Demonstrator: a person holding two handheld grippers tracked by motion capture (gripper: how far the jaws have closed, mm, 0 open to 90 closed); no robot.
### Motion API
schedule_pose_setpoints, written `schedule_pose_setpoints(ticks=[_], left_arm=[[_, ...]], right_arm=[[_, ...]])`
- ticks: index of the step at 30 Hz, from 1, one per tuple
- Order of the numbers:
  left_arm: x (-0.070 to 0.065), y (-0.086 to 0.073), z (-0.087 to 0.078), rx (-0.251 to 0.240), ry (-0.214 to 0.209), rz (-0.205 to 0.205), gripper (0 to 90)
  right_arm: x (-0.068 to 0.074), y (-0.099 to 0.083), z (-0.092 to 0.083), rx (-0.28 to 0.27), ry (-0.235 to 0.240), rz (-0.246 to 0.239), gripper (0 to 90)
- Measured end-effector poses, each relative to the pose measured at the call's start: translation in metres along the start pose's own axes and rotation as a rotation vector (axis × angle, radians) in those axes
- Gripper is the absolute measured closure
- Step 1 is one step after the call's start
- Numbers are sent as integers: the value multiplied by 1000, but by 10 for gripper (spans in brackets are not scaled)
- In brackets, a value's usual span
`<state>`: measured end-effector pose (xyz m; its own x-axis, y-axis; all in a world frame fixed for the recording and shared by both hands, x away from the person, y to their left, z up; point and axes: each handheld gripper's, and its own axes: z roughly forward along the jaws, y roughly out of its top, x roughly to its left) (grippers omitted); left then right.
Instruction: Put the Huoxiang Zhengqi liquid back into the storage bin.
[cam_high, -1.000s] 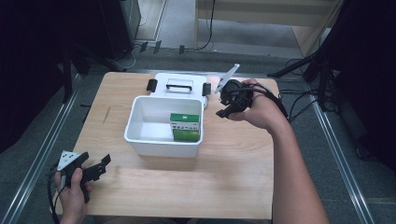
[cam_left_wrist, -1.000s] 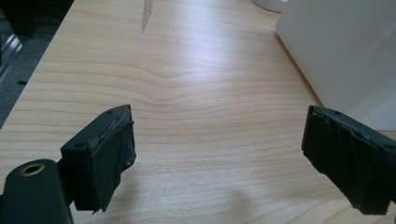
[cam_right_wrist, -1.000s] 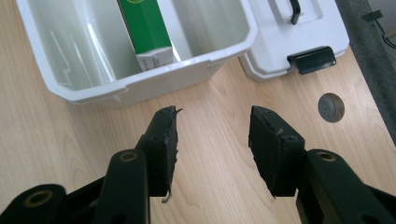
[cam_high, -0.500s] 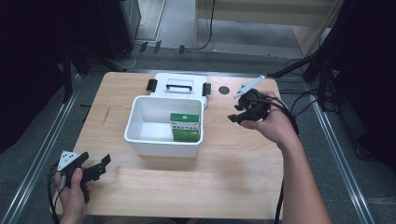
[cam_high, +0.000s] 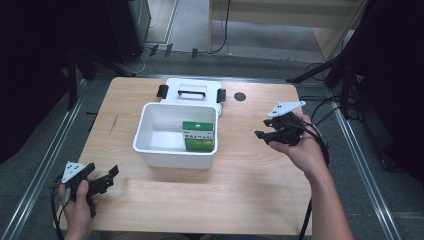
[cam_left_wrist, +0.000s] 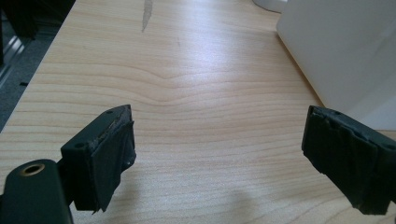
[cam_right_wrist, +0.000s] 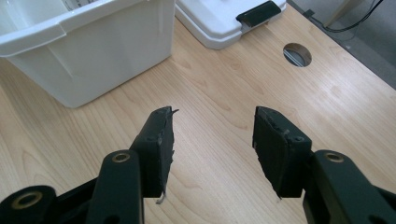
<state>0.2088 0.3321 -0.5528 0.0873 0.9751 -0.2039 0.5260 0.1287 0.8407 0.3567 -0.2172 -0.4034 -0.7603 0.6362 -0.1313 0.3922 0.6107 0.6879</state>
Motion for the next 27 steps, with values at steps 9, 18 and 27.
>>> schedule_pose_setpoints(ticks=[9, 18, 27], left_arm=[[0, 0, 0, -2, 2, 1, 104], [0, 0, 0, -3, 2, 1, 104], [0, 0, 0, -2, 4, 2, 104]], right_arm=[[-1, -40, -6, -165, -52, 130, 472], [-1, -73, -18, -305, -133, 295, 449], [5, -107, -21, -378, -275, 407, 276]])
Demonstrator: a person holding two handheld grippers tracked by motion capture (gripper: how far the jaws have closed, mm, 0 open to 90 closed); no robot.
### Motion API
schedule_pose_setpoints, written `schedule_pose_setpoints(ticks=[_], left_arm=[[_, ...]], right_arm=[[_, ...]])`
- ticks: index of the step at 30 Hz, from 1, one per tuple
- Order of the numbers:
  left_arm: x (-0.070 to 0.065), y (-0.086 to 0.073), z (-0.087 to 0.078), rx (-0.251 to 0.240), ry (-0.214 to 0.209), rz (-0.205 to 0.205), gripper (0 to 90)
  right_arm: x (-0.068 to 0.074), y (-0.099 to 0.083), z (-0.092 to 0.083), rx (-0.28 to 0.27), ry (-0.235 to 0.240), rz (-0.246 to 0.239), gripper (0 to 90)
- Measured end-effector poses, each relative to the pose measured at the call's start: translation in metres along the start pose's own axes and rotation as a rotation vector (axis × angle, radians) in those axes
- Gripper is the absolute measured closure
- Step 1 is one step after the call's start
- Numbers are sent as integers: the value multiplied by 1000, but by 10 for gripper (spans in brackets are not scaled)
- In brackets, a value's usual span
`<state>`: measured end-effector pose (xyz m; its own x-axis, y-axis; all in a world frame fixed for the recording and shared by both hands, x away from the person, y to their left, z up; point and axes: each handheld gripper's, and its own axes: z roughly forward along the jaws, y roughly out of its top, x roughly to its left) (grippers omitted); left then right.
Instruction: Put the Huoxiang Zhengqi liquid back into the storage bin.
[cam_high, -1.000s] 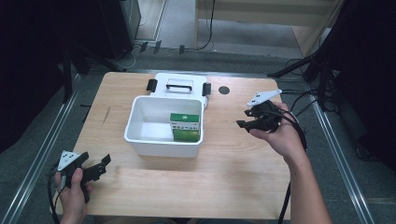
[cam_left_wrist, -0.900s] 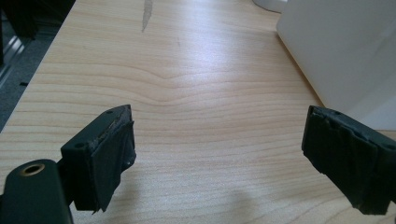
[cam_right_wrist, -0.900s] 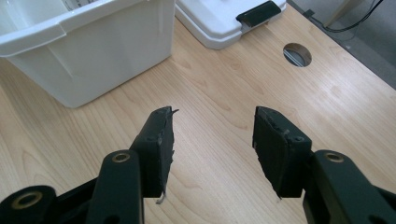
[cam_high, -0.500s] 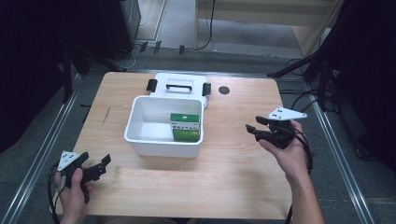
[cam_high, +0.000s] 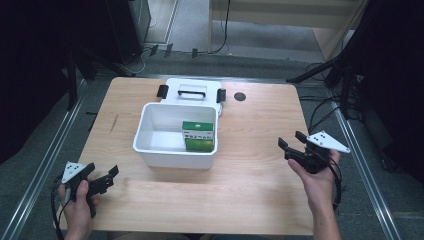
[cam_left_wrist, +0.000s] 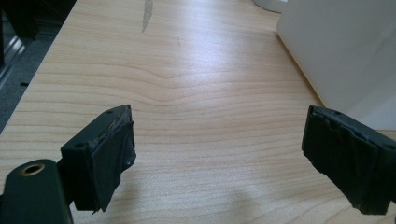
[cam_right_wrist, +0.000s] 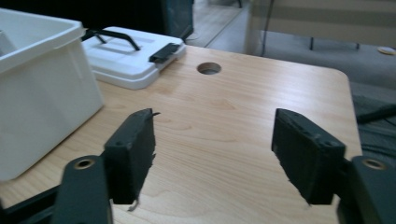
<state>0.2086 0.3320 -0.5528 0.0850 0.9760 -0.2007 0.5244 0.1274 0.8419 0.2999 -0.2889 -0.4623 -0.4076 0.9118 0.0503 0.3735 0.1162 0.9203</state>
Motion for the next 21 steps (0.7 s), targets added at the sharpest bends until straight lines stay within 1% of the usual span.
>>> schedule_pose_setpoints(ticks=[1, 3, 4, 5, 6, 7, 8, 9, 10, 11, 12, 13, 14, 16, 18, 21], left_arm=[[0, 0, 0, 1, 0, -1, 104], [0, 0, 0, 1, 0, 0, 104], [0, 0, 0, 1, 0, 1, 104], [0, 0, 0, 1, 0, 1, 104], [0, 0, 0, 0, 0, 3, 104], [0, 0, 0, 0, 0, 2, 104], [0, 0, 0, 0, 0, 2, 104], [0, 0, 0, 1, 1, 2, 104], [0, 0, 0, 1, 1, 2, 104], [0, 0, 0, 1, 0, 2, 104], [0, 0, 0, 1, 0, 2, 104], [0, 0, 0, 0, 0, 2, 104], [0, 0, 0, 1, 0, 2, 104], [0, 0, 0, 1, 0, 2, 104], [0, 0, 0, 1, 0, 1, 104], [0, 0, 0, 2, 0, 1, 104]], right_arm=[[-1, -3, -1, 0, -12, 4, 259], [-1, -11, -7, 1, -64, 20, 216], [-1, -13, -8, 4, -78, 28, 161], [-1, -20, -11, 23, -145, 60, 98], [-1, -20, -11, 23, -145, 60, 98], [0, -22, -12, 40, -187, 67, 92], [0, -25, -13, 47, -218, 63, 92], [1, -32, -17, 52, -250, 58, 92], [1, -32, -17, 52, -250, 58, 92], [0, -36, -19, 44, -220, 57, 77], [-1, -40, -22, 34, -189, 58, 41], [-4, -50, -27, 13, -134, 60, 0], [-4, -55, -29, 11, -131, 69, 0], [-5, -58, -31, 7, -127, 64, 0], [-7, -68, -35, 1, -141, 55, 0], [-9, -79, -40, 16, -157, 45, 0]])
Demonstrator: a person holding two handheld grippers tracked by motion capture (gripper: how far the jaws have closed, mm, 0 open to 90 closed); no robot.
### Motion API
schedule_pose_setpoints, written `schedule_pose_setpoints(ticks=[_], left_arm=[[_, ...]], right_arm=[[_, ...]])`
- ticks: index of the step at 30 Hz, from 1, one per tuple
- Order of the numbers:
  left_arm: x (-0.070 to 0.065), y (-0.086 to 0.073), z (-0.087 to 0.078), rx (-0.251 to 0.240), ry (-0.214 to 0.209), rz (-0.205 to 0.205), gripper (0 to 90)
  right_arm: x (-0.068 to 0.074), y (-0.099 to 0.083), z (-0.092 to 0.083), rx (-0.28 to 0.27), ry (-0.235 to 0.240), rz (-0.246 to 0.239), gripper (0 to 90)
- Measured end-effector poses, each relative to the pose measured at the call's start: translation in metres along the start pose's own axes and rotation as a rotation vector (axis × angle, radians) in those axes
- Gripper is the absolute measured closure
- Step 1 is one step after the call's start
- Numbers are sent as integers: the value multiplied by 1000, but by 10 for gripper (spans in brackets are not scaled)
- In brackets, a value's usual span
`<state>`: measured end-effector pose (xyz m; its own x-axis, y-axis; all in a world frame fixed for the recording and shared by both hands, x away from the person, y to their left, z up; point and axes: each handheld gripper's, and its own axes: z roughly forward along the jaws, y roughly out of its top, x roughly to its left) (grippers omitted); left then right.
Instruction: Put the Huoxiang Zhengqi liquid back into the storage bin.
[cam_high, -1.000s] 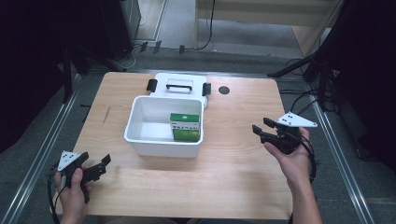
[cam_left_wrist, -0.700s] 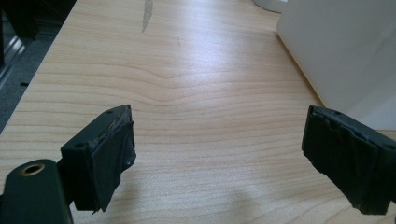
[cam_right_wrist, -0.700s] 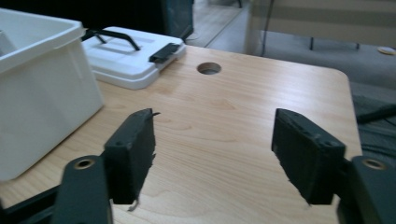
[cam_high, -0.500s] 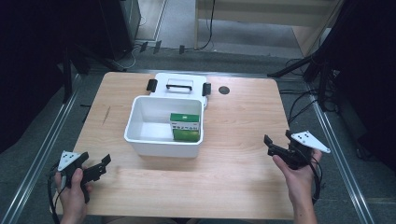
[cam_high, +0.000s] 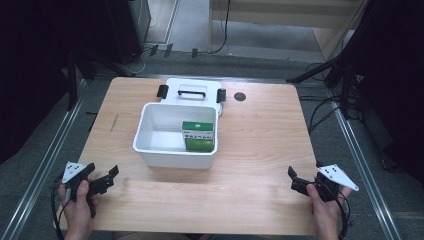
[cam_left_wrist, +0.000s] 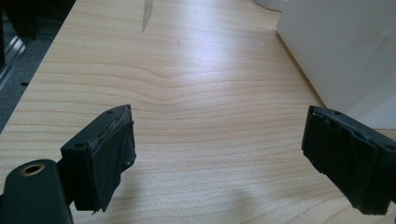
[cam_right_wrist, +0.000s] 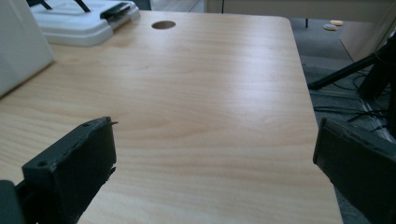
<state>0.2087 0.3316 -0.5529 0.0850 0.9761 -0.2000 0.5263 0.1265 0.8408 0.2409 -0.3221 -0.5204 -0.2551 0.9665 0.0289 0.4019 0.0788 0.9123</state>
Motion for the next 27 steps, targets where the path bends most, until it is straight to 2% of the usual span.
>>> schedule_pose_setpoints(ticks=[4, 6, 8, 9, 10, 11, 12, 16, 18, 19, 20, 27], left_arm=[[0, 0, 0, 4, 1, -1, 104], [0, 0, 0, 3, 2, -5, 104], [0, 0, 1, 5, 2, -4, 104], [0, 0, 1, 6, 2, -4, 104], [0, 0, 1, 6, 2, -4, 104], [0, 0, 1, 5, 2, -6, 104], [1, 0, 1, 4, 1, -7, 104], [0, 1, 1, 7, 1, -6, 104], [0, 1, 2, 8, 4, -3, 104], [-1, 1, 2, 10, 3, -2, 104], [-1, 2, 3, 11, 4, 2, 104], [-2, 3, 5, 21, 5, 7, 104]], right_arm=[[-5, -14, -10, 6, -8, 30, 0], [-6, -18, -15, 14, -14, 16, 0], [-8, -23, -19, 23, -47, -8, 0], [-9, -26, -21, 23, -62, -4, 0], [-9, -26, -21, 23, -62, -4, 0], [-13, -30, -27, 15, -55, 27, 0], [-14, -32, -29, 14, -55, 31, 0], [-19, -42, -36, 39, -55, 25, 0], [-26, -45, -41, 27, -50, 66, 0], [-26, -45, -41, 27, -50, 66, 0], [-29, -46, -42, 19, -31, 94, 0], [-31, -43, -36, 29, -18, 105, 0]])
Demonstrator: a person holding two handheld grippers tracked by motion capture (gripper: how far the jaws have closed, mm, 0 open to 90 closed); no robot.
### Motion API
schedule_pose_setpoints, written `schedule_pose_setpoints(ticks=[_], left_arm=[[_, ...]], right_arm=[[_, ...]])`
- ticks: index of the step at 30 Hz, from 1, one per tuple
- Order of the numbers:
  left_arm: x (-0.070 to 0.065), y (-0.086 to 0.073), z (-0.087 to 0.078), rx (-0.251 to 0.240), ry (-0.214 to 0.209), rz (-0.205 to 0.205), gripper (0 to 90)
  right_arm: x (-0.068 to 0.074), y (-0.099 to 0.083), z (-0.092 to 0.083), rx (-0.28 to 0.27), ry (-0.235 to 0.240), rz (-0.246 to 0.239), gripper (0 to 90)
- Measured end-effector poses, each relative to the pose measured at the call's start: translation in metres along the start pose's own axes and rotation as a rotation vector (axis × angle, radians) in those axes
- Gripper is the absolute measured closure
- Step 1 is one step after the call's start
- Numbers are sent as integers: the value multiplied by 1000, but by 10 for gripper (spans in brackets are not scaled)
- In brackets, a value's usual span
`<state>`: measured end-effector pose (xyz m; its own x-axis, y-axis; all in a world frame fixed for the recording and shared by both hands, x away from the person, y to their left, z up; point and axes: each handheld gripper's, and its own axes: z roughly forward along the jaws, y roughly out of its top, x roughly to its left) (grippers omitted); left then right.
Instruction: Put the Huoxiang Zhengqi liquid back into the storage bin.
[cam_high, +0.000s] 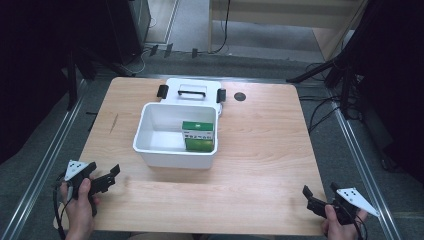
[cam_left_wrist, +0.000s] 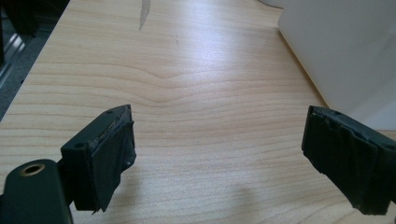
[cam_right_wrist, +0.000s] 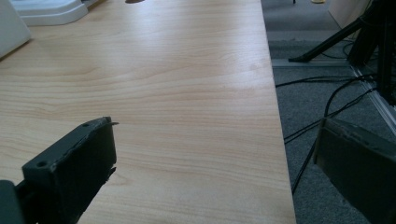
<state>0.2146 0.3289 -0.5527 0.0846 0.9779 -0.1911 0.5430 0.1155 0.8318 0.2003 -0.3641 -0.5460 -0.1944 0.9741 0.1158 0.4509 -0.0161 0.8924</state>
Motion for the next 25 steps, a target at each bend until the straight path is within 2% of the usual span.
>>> schedule_pose_setpoints(ticks=[1, 2, 7, 11, 15, 18, 22, 23, 24, 25], left_arm=[[0, 0, 0, 2, 2, 1, 104], [0, 0, 0, 6, 3, 5, 104], [0, 0, 1, 8, 0, 0, 104], [0, 0, 1, 3, 0, 1, 104], [0, 0, 1, 5, 0, 3, 104], [0, 0, 1, 6, 2, 9, 104], [-1, 0, 1, 4, 2, 8, 104], [-1, 1, 1, 5, 2, 8, 104], [0, 1, 1, 5, 1, 9, 104], [0, 1, 1, 4, 1, 7, 104]], right_arm=[[1, 0, 1, 8, -5, 0, 0], [4, 1, 2, 17, -2, -22, 0], [5, 1, 4, 25, 6, -29, 7], [6, 2, 7, 45, -9, -22, 7], [9, 2, 8, 54, -8, -40, 7], [7, 2, 8, 56, 21, -31, 7], [5, 2, 7, 53, 27, -4, 16], [4, 3, 8, 60, 44, 18, 59], [3, 3, 9, 61, 74, 34, 155], [2, 3, 9, 59, 77, 41, 213]])
